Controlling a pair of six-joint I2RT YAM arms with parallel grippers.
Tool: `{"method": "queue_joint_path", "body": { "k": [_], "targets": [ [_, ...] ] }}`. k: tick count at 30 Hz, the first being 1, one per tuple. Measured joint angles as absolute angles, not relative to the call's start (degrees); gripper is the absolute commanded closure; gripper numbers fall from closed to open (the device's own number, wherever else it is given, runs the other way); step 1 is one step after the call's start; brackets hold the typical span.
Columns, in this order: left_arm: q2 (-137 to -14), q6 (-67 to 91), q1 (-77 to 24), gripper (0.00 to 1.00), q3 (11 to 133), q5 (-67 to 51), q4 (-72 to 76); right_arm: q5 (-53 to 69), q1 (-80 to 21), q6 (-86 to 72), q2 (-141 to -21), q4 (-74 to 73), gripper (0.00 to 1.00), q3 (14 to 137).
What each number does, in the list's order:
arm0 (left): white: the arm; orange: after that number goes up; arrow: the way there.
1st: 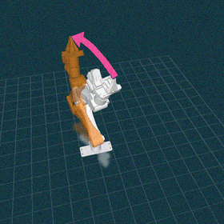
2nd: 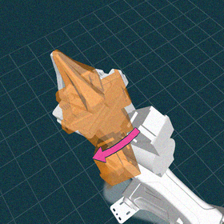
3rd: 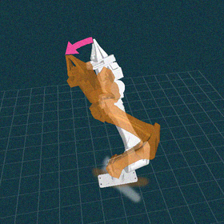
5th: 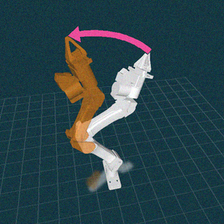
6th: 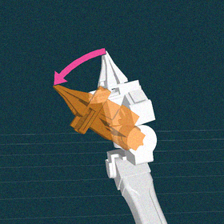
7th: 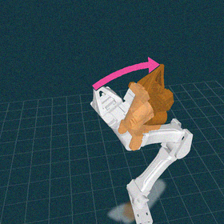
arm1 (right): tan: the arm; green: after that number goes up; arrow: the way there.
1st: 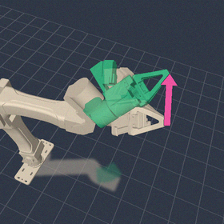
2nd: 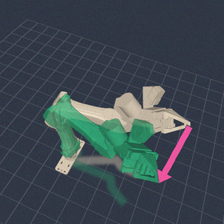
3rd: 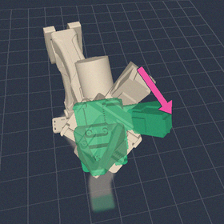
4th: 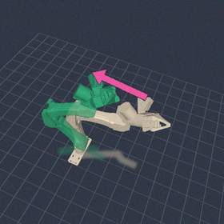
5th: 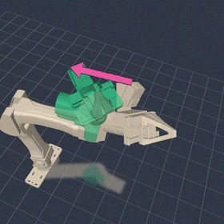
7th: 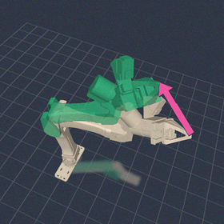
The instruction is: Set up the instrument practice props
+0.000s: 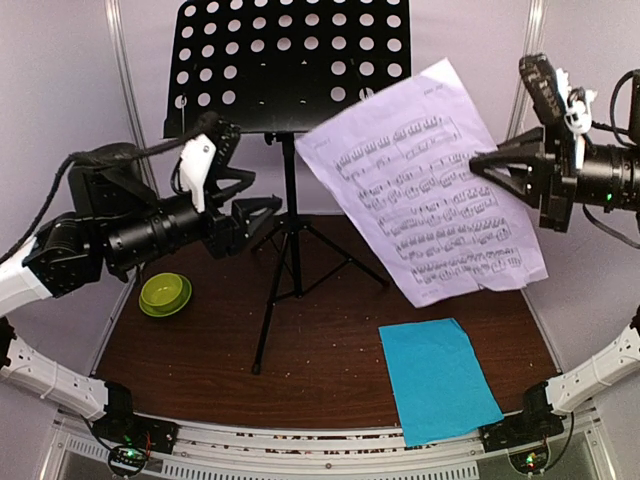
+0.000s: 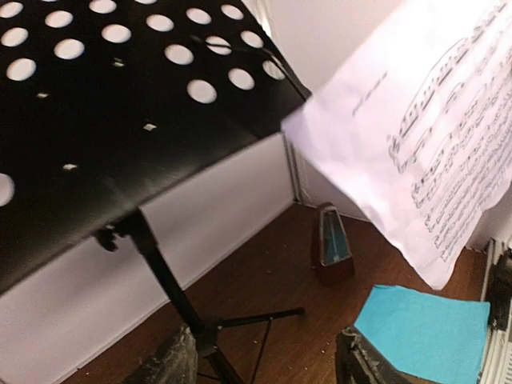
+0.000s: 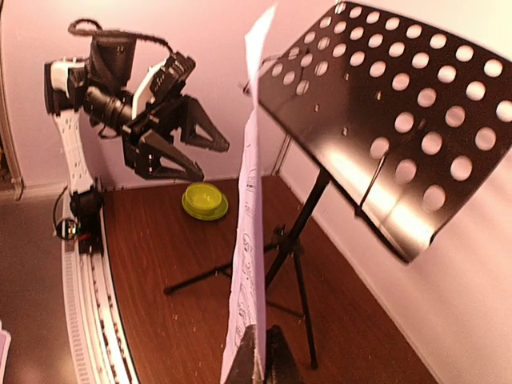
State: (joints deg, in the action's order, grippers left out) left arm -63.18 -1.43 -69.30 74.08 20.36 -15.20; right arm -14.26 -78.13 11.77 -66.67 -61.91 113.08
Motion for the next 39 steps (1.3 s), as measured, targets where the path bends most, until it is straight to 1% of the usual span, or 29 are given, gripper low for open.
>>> {"method": "queue_joint_path", "body": {
  "k": [4,8,17,23,29,34,39],
  "targets": [
    [-62.41,-1.13,-68.95,0.4,80.27,26.87,-18.15,-13.74,-77.49,14.2,-71.88,-54.02,1.0,119.31],
    [-62.33,0.62,-66.76,0.44,86.48,31.51,-20.49,-10.22,-75.16,14.57,-77.73,-46.06,1.0,124.07],
    [-61.36,6.04,-59.27,0.45,92.71,36.32,-25.82,-0.99,-69.69,10.09,-87.39,-27.64,1.0,134.52],
    [-63.0,7.29,-52.84,0.46,96.82,35.48,-28.08,1.04,-65.76,5.26,-92.12,-17.19,1.0,138.52],
    [-66.19,7.68,-47.64,0.46,99.26,30.89,-28.29,1.91,-60.95,-0.38,-98.19,-9.02,1.0,140.79],
    [-70.22,7.6,-46.24,0.48,102.17,26.55,-28.32,2.15,-59.61,-1.85,-103.04,-6.28,1.0,142.34],
    [-73.14,7.6,-44.95,0.53,103.81,24.16,-28.32,1.19,-58.89,-1.61,-104.92,-5.3,1.0,142.34]
  ]
}}
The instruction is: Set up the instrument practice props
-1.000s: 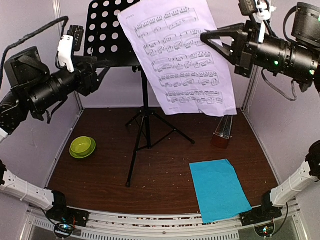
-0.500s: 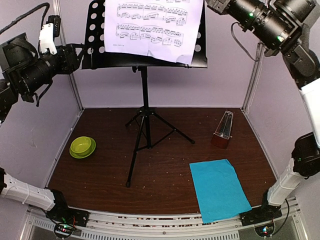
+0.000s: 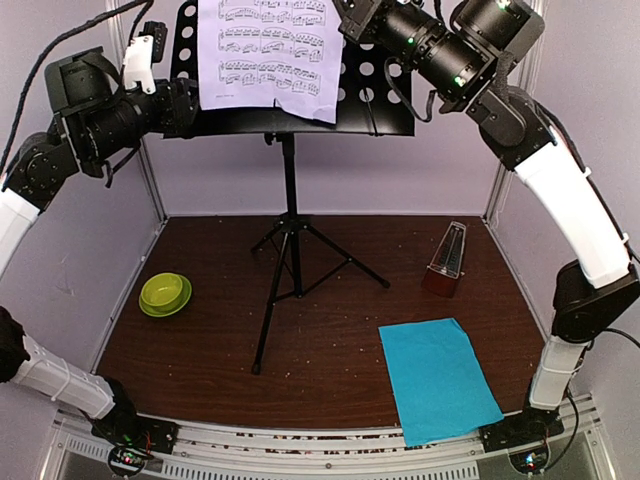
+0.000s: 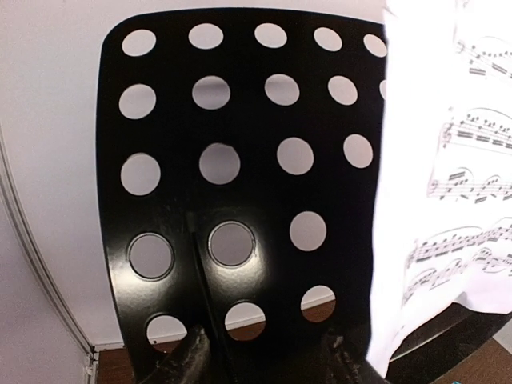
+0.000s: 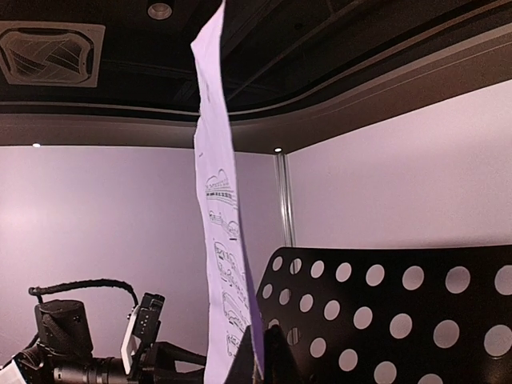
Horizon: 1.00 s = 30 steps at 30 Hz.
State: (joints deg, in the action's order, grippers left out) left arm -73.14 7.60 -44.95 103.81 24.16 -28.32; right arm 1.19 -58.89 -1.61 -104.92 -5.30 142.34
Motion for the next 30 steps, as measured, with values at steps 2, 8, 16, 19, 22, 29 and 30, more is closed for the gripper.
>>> {"method": "queue_joint_path", "body": {
  "k": [2,8,16,19,22,29,30],
  "targets": [
    [-74.59,7.62,-44.36,0.54,104.92,24.05,-28.32,0.43,-58.48,-1.21,-104.92,-4.91,1.0,142.37],
    [-78.24,8.01,-42.96,0.64,109.4,24.69,-29.32,-2.94,-57.95,1.37,-104.9,-3.6,1.0,142.65],
    [-79.61,9.21,-41.93,0.76,111.77,25.56,-31.46,-5.26,-57.58,3.09,-104.9,-3.6,1.0,142.54],
    [-80.09,9.76,-41.69,0.78,112.55,25.67,-32.1,-5.54,-57.49,3.31,-104.9,-3.62,1.0,142.45],
    [-80.6,10.44,-41.56,0.81,113.45,25.71,-33.26,-6.09,-57.49,3.36,-104.81,-3.57,1.0,142.15],
    [-81.62,11.51,-41.39,1.0,115.0,25.41,-34.92,-6.59,-57.49,4.14,-104.51,-3.6,1.0,140.92],
    [-81.71,11.55,-41.39,1.0,115.0,25.28,-34.89,-6.61,-57.49,4.34,-104.47,-3.6,1.0,140.81]
  ]
}}
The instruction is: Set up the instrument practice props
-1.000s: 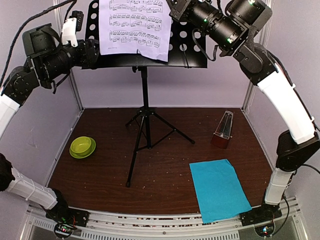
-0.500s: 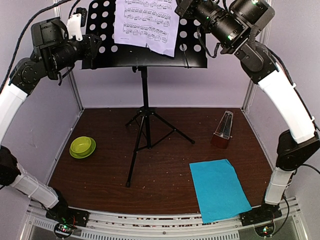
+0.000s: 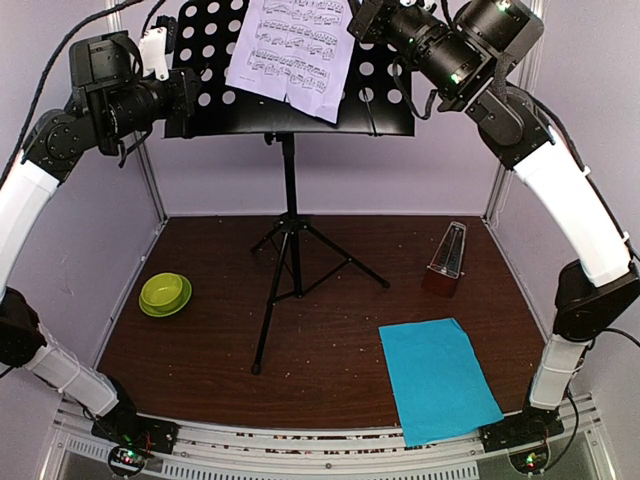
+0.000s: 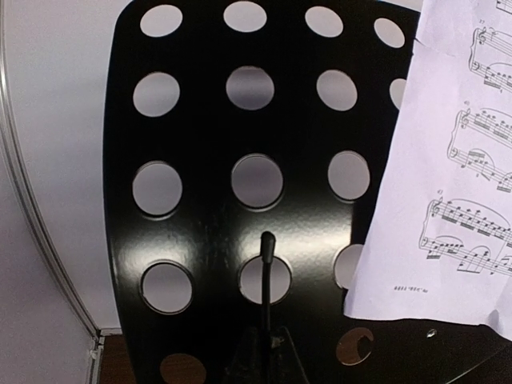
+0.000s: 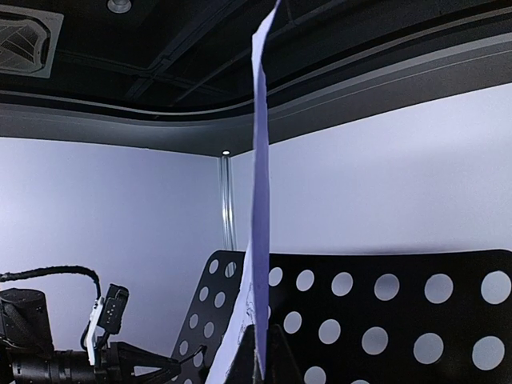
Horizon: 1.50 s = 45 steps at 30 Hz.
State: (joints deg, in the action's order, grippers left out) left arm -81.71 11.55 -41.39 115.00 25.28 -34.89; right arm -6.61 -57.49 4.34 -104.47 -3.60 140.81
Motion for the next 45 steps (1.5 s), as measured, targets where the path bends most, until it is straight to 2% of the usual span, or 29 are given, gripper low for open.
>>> {"method": "queue_joint_path", "body": {
  "k": [11,24,45],
  "targets": [
    [-78.11,9.91,-41.32,1.0,107.68,23.53,-26.81,-6.61,-57.49,6.5,-104.36,-3.64,1.0,139.96],
    [-75.99,0.3,-41.19,1.0,100.22,15.4,-14.68,-4.29,-57.49,10.81,-104.64,-1.45,1.0,139.13],
    [-71.85,-4.86,-40.97,1.0,89.36,8.23,-0.05,-0.54,-57.49,16.43,-111.07,5.63,1.0,140.0]
  ]
}}
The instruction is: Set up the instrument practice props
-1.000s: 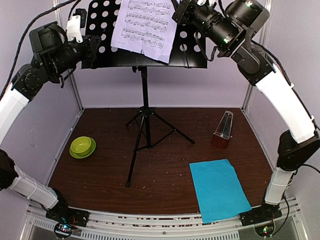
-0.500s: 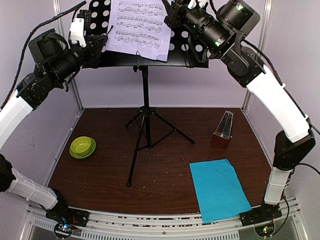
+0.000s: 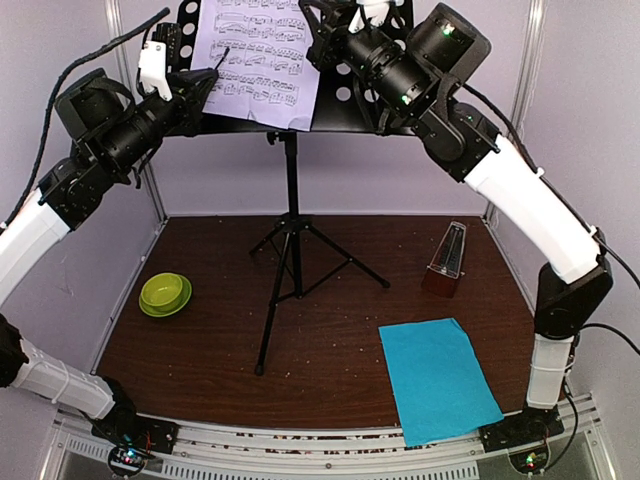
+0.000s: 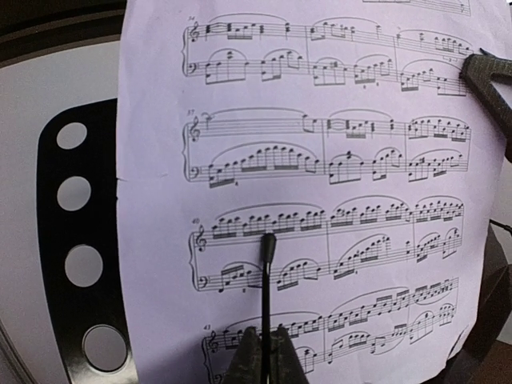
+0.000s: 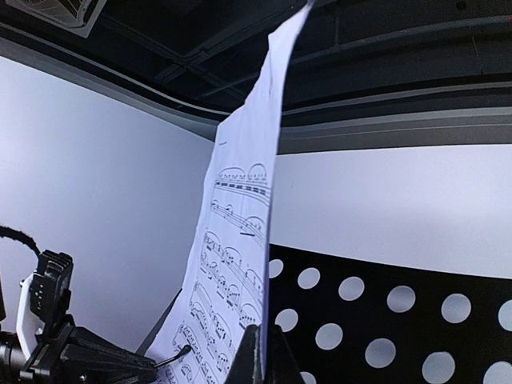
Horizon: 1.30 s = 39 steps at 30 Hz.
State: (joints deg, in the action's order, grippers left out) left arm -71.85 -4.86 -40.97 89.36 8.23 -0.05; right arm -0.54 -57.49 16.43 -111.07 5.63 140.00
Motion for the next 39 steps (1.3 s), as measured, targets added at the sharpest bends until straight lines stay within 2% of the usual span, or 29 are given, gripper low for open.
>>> {"method": "queue_joint_path", "body": {
  "k": [18,39],
  "targets": [
    [-71.85,-4.89,-40.95,1.0,88.49,5.76,1.58,6.55,-56.58,30.22,-114.89,13.28,1.0,140.03],
    [-71.42,-4.84,-40.93,1.0,87.83,3.86,2.09,12.36,-55.88,31.57,-116.6,14.98,1.0,140.11]
  ]
}}
